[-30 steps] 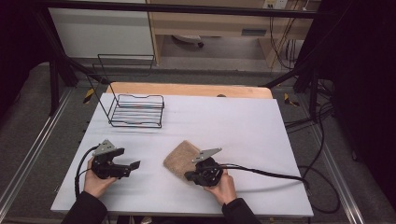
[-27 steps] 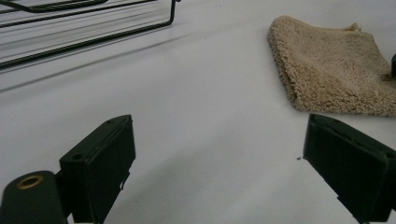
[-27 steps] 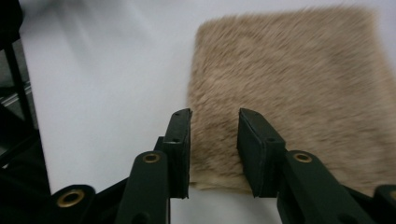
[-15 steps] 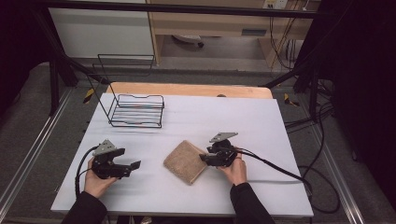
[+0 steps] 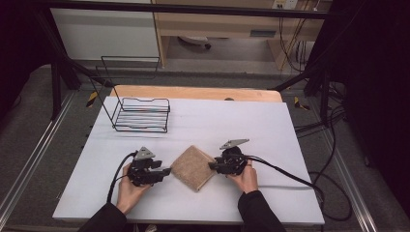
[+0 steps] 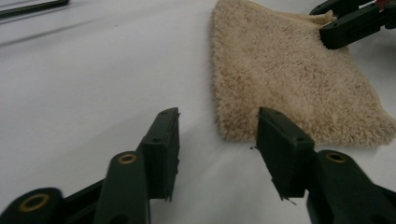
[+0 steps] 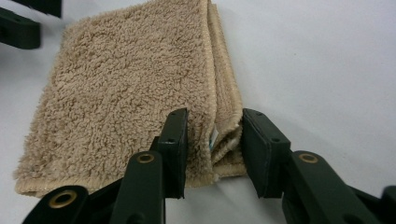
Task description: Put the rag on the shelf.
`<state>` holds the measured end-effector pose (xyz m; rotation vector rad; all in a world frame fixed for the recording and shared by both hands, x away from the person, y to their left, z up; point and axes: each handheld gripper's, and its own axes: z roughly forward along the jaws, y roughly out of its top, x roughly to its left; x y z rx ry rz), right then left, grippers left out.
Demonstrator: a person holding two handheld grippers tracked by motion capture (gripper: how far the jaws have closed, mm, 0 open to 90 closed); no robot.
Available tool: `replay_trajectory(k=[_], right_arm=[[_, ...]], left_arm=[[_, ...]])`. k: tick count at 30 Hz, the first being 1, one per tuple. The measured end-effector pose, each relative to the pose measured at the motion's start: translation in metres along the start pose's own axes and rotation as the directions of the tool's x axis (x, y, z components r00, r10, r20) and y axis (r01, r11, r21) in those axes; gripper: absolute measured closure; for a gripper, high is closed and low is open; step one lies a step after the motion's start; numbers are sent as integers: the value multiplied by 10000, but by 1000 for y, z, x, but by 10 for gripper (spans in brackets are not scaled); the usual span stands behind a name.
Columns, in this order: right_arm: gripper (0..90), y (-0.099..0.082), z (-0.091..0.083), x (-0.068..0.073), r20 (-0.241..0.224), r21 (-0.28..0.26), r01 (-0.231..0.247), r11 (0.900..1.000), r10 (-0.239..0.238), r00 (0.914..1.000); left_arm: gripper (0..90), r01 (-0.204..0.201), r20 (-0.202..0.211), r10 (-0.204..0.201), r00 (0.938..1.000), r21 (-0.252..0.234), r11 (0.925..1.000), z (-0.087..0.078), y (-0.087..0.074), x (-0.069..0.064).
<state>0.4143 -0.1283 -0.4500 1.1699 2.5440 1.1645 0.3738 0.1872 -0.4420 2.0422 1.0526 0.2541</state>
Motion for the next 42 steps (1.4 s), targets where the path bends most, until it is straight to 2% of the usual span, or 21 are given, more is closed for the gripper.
replay_trajectory(k=[5, 7, 8, 9, 11, 13, 19, 23, 24, 25, 26, 28, 31, 33, 35, 36, 37, 38, 39, 41, 42], right_arm=[[681, -1, 1, 1, -52, -60, 28, 10000, -28, 10000], [697, -1, 1, 1, -73, -82, -15, 10000, 15, 10000], [727, -2, 1, 2, -149, -64, -73, 10000, 72, 9999], [727, -2, 1, 2, -149, -64, -73, 10000, 72, 9999], [796, -1, 1, 2, -242, -106, -165, 9998, 163, 9996], [810, -1, 0, 2, -241, -106, -230, 9997, 228, 9994], [824, 1, -4, 5, -254, -122, -302, 9995, 299, 9992], [821, 4, -8, 23, -743, -247, -321, 9992, 302, 9968], [819, 4, -8, 29, -833, -301, -316, 9990, 290, 9961], [819, 4, -8, 29, -833, -301, -316, 9990, 290, 9961], [816, 2, -6, 40, -1024, -351, -386, 9986, 348, 9941], [814, 0, -4, 45, -1168, -369, -510, 9980, 464, 9921], [809, -9, 6, 66, -1118, -481, -748, 9960, 690, 9913], [791, -10, 8, 71, -842, -584, -681, 9960, 630, 9945], [711, -9, 5, 69, -745, -652, -608, 9960, 559, 9957], [711, -9, 5, 69, -745, -652, -608, 9960, 559, 9957], [604, -3, 0, 66, -615, -917, -344, 9952, 288, 9977], [604, -3, 0, 66, -615, -917, -344, 9952, 288, 9977], [507, 6, -5, 59, -678, -1293, -106, 9915, 18, 9977], [476, 19, -4, 49, -874, -1522, -168, 9882, 35, 9962], [461, 25, -1, 44, -775, -1572, -88, 9875, -35, 9970]], left_arm=[[628, -118, 139, 113, 9998, 359, 9993, 19, 3, -7], [686, -119, 161, 114, 9998, 322, 9994, 21, 3, -7], [735, -36, 382, 23, 9993, 345, 9994, 22, 3, -8], [743, -36, 382, 23, 9993, 345, 9994, 22, 3, -8], [795, -19, 416, 3, 9991, 380, 9993, 22, 3, -8], [824, 136, 414, -157, 9990, 496, 9987, 21, 5, -8], [842, 59, 480, -76, 9988, 343, 9994, 12, 11, -7], [843, -117, 363, 106, 9993, 305, 9995, -2, 17, 0], [842, -135, 269, 126, 9996, 352, 9993, -7, 18, 7], [842, -135, 269, 126, 9996, 352, 9993, -7, 18, 7], [842, -147, 200, 139, 9997, 385, 9992, -9, 19, 10], [842, -82, 86, 78, 9999, 397, 9992, -12, 19, 16], [841, -259, -118, 267, 9996, 641, 9976, -9, 17, 23], [840, -288, -155, 299, 9994, 670, 9973, -7, 16, 23], [836, -424, -245, 442, 9987, 709, 9966, -5, 14, 23], [836, -425, -236, 442, 9987, 706, 9966, -5, 13, 23], [834, -367, -154, 378, 9992, 667, 9971, -5, 13, 24], [834, -313, -108, 321, 9994, 651, 9974, -5, 12, 24], [832, -283, -71, 288, 9996, 640, 9975, -4, 12, 25], [829, -271, -72, 276, 9996, 677, 9973, -3, 12, 25], [827, -252, -66, 257, 9996, 692, 9973, -3, 12, 25]])
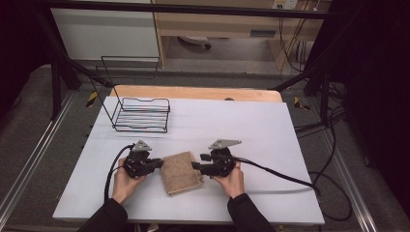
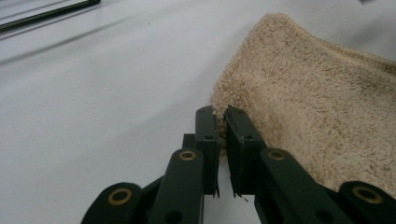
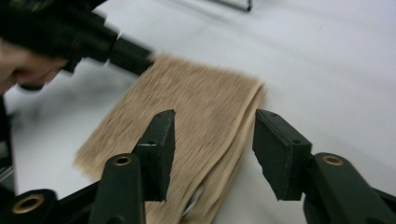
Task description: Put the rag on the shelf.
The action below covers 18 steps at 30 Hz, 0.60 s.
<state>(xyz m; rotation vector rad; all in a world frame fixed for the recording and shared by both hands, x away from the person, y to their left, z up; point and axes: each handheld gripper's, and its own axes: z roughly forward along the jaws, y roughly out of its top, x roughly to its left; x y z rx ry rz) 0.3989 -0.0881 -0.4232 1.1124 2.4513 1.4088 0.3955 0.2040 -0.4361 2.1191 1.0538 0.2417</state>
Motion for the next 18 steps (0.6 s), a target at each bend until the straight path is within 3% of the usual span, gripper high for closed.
replay_trajectory(k=[3, 8, 10, 18], right_arm=[[459, 12, 17, -14, 223, 183, 120, 9998, -124, 9997], [482, 18, 41, -25, 364, 478, 191, 9987, -209, 9991], [516, 18, 57, -28, 371, 911, 334, 9953, -369, 9986], [592, 14, 65, -28, 78, 1021, 272, 9944, -281, 9996]], left_arm=[[823, 42, -18, -42, 10000, 23, 10000, 2, -1, 0], [822, 141, -13, -141, 9999, 59, 9999, 4, -3, 1], [822, 157, -39, -157, 9999, 46, 9999, 4, -3, 1], [789, 249, -91, -248, 9997, 72, 9997, 5, -4, 1]])
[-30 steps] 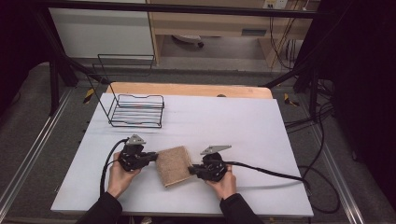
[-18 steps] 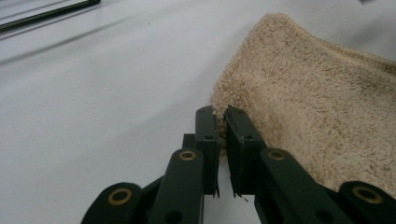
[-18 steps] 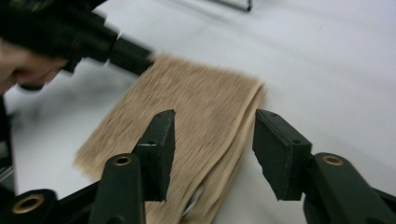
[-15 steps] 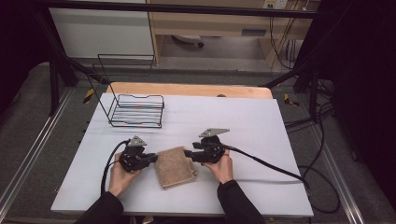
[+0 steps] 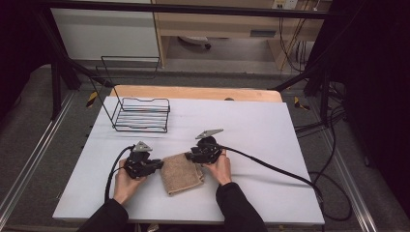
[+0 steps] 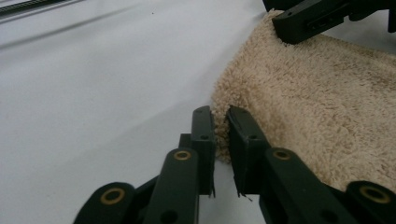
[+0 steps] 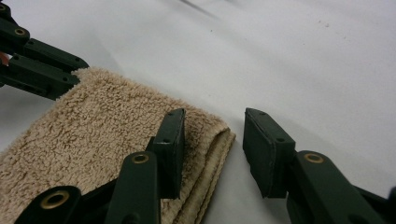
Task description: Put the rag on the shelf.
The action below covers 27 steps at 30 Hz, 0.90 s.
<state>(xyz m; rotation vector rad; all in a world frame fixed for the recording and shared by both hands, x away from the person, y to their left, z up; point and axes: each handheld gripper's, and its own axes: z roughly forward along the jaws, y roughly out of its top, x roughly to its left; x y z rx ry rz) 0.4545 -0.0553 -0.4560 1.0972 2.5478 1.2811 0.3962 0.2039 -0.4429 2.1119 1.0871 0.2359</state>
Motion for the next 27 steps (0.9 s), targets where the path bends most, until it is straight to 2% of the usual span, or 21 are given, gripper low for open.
replay_trajectory(k=[2, 4, 5, 6, 7, 10, 13, 16, 18, 20, 24, 27], right_arm=[[625, 0, 0, 0, -68, 62, -12, 10000, 13, 10000], [648, 0, 0, 0, -144, 85, -112, 9999, 113, 9998], [648, 0, 0, 0, -144, 85, -112, 9999, 113, 9998], [681, 0, 0, 0, -148, 135, -80, 9999, 82, 9999], [681, 0, 0, 0, -148, 135, -80, 9999, 82, 9999], [758, 0, -1, 1, -241, 318, -274, 9991, 282, 9993], [791, 0, -2, 1, -290, 381, -310, 9988, 321, 9991], [802, 1, -2, 1, -303, 410, -341, 9986, 353, 9989], [808, 1, -3, 1, -299, 427, -306, 9986, 319, 9990], [815, 1, -3, 2, -228, 406, -216, 9989, 226, 9995], [814, 1, -4, 3, -185, 391, -178, 9991, 185, 9997], [785, 1, -4, 3, -163, 355, -194, 9992, 200, 9997]], left_arm=[[721, 170, -183, -173, 9997, -128, 9998, -3, 0, 1], [644, 270, -176, -274, 9995, -249, 9993, -4, 0, 2], [644, 425, -217, -433, 9988, -381, 9984, -6, 0, 3], [571, 648, -209, -660, 9976, -547, 9964, -8, 0, 3], [571, 804, -199, -820, 9964, -692, 9944, -10, 1, 4], [474, 1464, -68, -1476, 9890, -874, 9854, -11, 2, 4], [445, 1651, -85, -1662, 9861, -779, 9832, -6, 1, 1], [449, 1770, -344, -1792, 9832, -581, 9825, 0, 1, -2], [483, 1924, -439, -1944, 9799, -470, 9802, 3, 0, -2], [549, 2222, -316, -2235, 9742, -399, 9742, 4, -2, 0], [642, 2318, -191, -2326, 9724, -380, 9720, 4, -3, 0], [686, 2464, -171, -2472, 9688, -364, 9685, 5, -3, 0]])
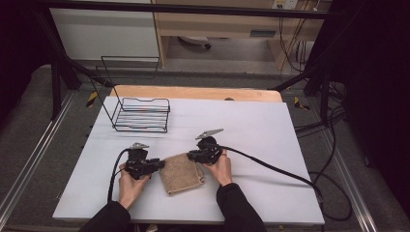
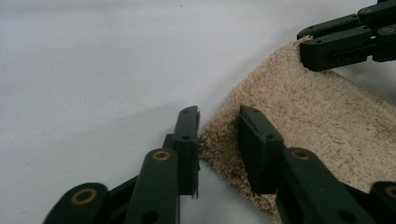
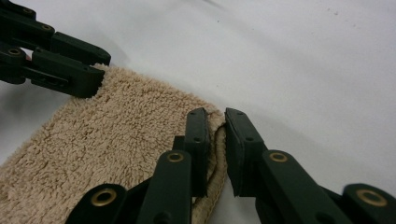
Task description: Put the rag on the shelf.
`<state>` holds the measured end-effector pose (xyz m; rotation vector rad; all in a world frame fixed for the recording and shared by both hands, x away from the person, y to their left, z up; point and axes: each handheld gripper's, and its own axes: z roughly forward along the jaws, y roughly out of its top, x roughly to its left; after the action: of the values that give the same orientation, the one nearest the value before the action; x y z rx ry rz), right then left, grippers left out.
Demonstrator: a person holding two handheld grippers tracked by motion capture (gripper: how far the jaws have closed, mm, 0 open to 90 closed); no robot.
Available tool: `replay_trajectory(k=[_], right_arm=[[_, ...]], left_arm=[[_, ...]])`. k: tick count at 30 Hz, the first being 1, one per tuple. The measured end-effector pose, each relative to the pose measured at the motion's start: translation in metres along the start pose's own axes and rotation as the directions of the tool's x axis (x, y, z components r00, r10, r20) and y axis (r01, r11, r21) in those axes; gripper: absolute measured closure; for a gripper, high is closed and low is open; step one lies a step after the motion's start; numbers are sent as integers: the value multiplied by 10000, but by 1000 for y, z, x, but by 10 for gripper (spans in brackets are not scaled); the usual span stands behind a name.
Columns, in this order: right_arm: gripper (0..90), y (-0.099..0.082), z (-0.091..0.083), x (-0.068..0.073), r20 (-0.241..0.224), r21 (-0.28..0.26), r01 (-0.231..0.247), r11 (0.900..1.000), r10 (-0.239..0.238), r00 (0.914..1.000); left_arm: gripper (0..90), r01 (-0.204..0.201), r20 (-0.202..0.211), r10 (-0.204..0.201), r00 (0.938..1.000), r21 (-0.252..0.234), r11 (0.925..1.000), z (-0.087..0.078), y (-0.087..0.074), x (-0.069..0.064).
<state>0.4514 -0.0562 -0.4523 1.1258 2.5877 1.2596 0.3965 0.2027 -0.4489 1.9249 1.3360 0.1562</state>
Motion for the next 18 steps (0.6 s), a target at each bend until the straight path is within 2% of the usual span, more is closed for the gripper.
replay_trajectory(k=[2, 6, 9, 14, 18], right_arm=[[750, 1, 0, -1, 47, -75, -26, 10000, 26, 10000], [728, 1, 2, -3, -53, 3, -153, 9999, 153, 9999], [729, 1, 3, -3, -126, 46, -200, 9998, 200, 9997], [768, 2, 2, -4, -212, 178, -338, 9993, 342, 9992], [817, 2, 2, -5, -320, 271, -565, 9980, 574, 9978]], left_arm=[[715, 31, -16, -31, 10000, 14, 10000, 0, 0, 0], [763, 229, 61, -230, 9997, 99, 9997, 1, 0, 0], [794, 230, 32, -231, 9997, 87, 9997, 1, 0, -1], [804, 216, 82, -216, 9997, 25, 9998, 1, -1, -1], [826, 369, 240, -367, 9990, -59, 9993, 1, -2, 0]])
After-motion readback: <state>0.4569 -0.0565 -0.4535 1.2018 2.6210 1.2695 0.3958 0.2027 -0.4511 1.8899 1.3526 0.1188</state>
